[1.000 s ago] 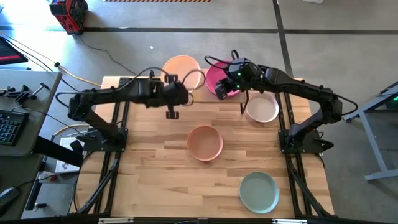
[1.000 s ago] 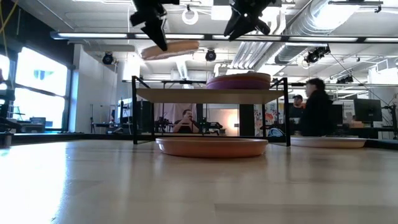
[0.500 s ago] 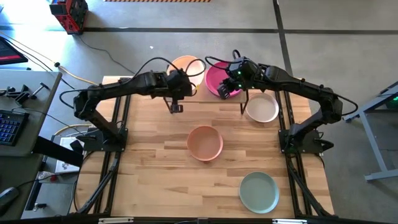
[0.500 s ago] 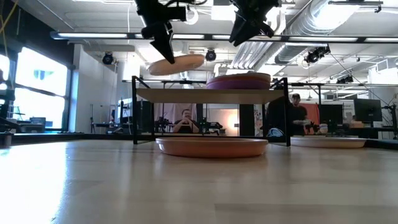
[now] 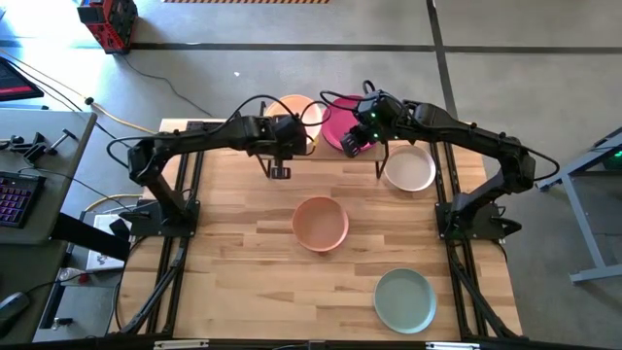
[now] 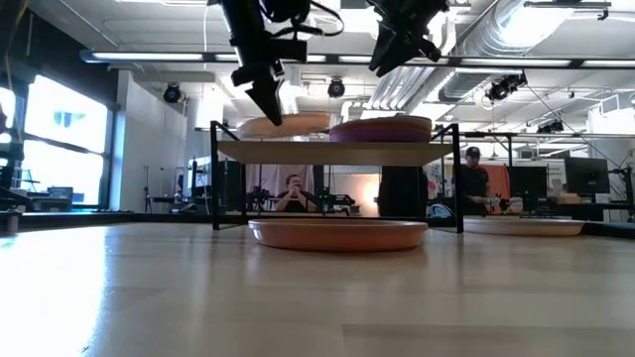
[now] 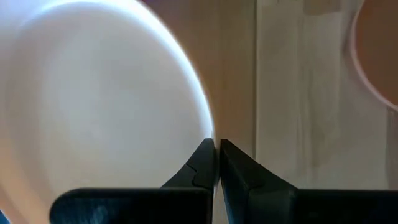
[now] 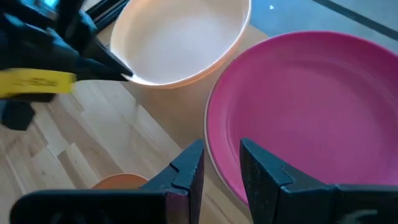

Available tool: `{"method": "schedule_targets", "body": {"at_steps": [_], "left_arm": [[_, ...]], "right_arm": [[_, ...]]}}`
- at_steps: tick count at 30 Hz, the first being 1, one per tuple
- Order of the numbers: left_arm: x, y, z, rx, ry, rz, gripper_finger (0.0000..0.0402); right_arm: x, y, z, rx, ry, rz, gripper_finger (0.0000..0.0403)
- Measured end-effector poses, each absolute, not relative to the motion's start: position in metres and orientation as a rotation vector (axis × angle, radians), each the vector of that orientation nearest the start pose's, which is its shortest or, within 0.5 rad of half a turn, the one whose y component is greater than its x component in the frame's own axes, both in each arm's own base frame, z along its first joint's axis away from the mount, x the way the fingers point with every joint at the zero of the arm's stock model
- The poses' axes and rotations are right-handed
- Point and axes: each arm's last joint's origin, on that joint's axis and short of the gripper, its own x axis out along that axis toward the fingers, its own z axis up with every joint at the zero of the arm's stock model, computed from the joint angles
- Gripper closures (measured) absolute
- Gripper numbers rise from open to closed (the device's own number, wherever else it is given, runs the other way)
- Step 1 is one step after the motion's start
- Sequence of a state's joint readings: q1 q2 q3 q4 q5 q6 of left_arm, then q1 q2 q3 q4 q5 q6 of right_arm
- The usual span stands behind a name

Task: Place and stack plates onto a shelf
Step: Put the left white plate on the shelf

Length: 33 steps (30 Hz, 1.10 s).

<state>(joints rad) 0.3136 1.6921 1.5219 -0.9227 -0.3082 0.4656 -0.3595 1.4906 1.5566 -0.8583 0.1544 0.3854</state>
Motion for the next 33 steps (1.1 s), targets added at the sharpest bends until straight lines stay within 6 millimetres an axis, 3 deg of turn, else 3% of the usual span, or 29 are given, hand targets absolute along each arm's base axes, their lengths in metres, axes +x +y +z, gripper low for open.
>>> {"method": "schedule_targets", "body": {"at_steps": [10, 15, 26, 33], "left_arm": [[0.326, 0.129, 0.293, 0.362, 1.246, 0.325, 0.0401], [0.325, 0.129, 0.292, 0.340, 1.239, 0.252, 0.0401], [0.323, 0.134, 0.292, 0.332, 1.240, 0.263, 0.0400], [0.323, 0.133, 0.292, 0.322, 1.233, 0.245, 0.0375]], "right_arm": [[0.285, -0.111, 0.373, 0.463, 0.708, -0.629, 0.0318], [0.285, -0.111, 0.373, 0.473, 0.704, -0.633, 0.0318], [0.285, -0.111, 0.373, 0.473, 0.703, -0.633, 0.0318], [0.285, -0.111, 0.373, 0.473, 0.703, -0.634, 0.0318]]}}
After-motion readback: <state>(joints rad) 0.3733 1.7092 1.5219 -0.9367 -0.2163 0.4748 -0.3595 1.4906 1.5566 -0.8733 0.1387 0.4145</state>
